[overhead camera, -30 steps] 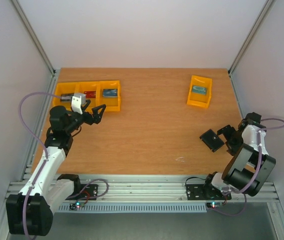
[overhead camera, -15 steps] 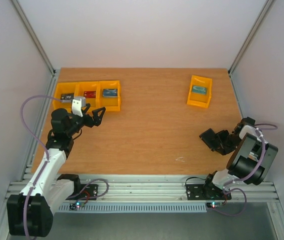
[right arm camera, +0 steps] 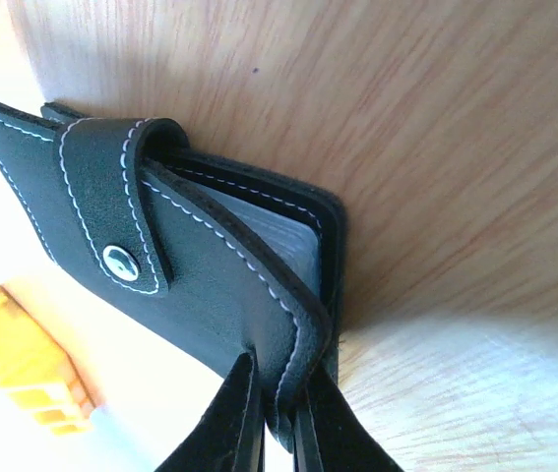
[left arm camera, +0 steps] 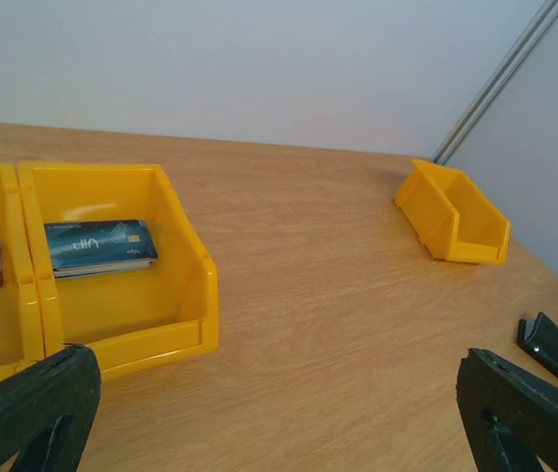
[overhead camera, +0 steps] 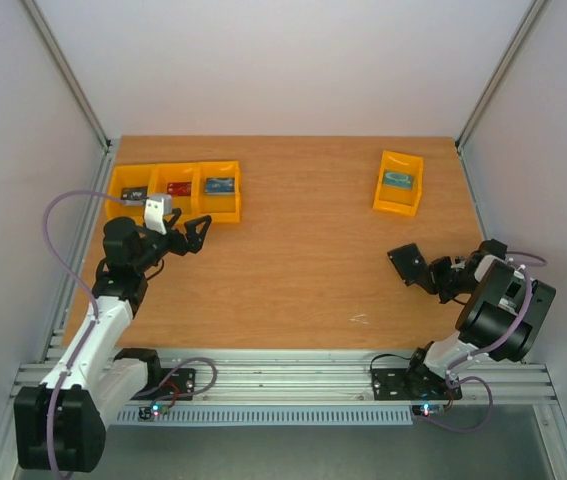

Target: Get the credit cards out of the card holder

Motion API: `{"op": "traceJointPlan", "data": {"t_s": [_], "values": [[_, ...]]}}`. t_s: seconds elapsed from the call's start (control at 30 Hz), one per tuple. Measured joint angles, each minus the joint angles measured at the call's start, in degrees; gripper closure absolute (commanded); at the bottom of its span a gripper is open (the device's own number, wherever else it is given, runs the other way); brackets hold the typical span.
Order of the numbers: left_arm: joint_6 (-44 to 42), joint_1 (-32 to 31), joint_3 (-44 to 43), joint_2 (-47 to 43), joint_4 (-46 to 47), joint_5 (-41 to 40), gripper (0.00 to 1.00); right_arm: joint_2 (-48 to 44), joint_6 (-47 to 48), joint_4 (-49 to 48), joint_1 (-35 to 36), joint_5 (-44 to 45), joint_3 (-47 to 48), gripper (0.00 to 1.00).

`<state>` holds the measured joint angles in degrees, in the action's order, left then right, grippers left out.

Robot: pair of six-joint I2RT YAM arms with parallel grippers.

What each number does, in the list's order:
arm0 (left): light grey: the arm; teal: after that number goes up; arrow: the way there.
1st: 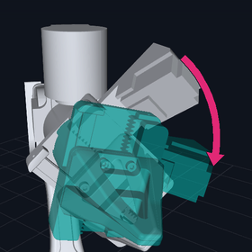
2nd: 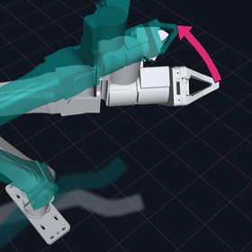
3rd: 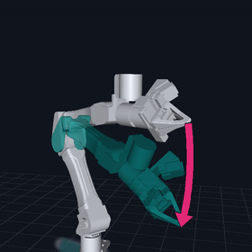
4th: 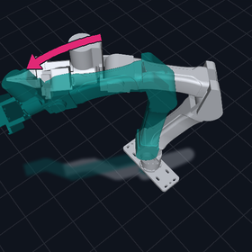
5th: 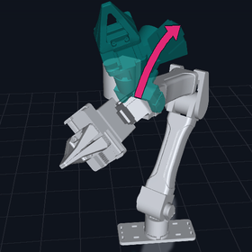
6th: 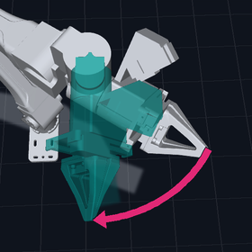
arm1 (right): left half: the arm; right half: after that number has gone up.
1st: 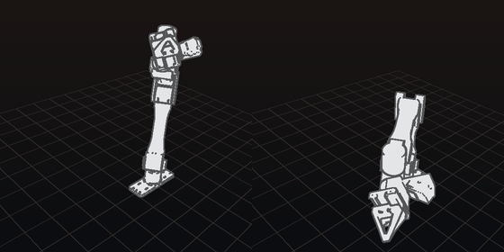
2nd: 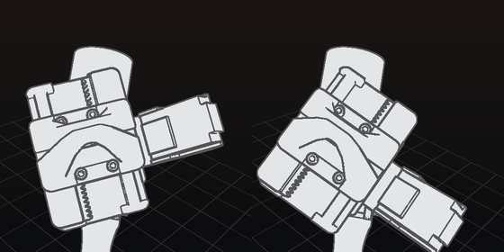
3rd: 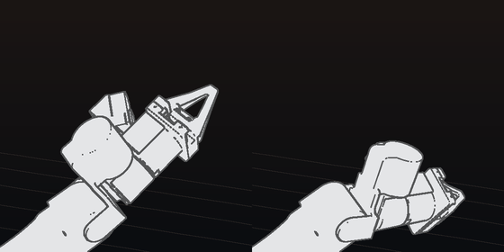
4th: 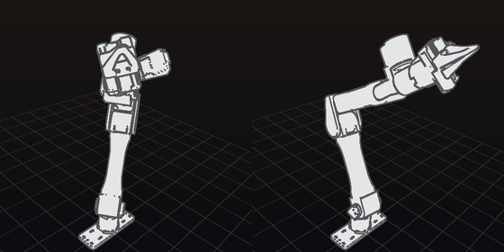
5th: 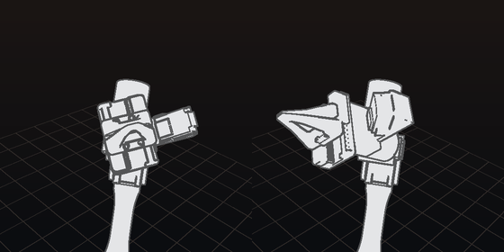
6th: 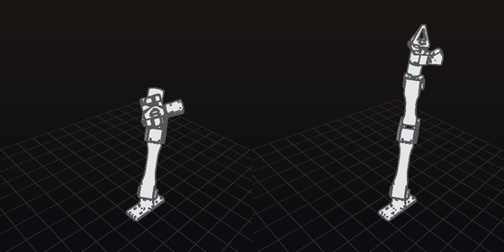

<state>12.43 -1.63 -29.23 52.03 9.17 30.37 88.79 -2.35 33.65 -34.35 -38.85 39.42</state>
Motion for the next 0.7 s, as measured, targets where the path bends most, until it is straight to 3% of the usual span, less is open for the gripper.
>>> {"op": "traceJointPlan", "data": {"t_s": [0.17, 0.33, 0.47, 0.7], "values": [[0.0, 0.0, 0.0, 1.0, 0.0, 0.2, 0.01, 0.2, 0.4, -1.1, 1.6, -1.5, 0.2, 0.99], [1.7, 0.0, -0.6, 2.2, 0.4, -1.4, 0.01, -2.7, 0.2, -1.0, 8.7, -2.5, 1.9, 0.99], [6.6, 0.0, -3.5, 3.6, 2.4, -2.2, 0.01, -8.6, -2.7, -1.1, 18.7, -4.5, 5.5, 0.99], [15.1, -1.2, -9.5, 4.7, 7.2, 4.2, 0.01, -14.5, -9.2, -3.2, 36.9, -6.4, 20.6, 0.99]]}}
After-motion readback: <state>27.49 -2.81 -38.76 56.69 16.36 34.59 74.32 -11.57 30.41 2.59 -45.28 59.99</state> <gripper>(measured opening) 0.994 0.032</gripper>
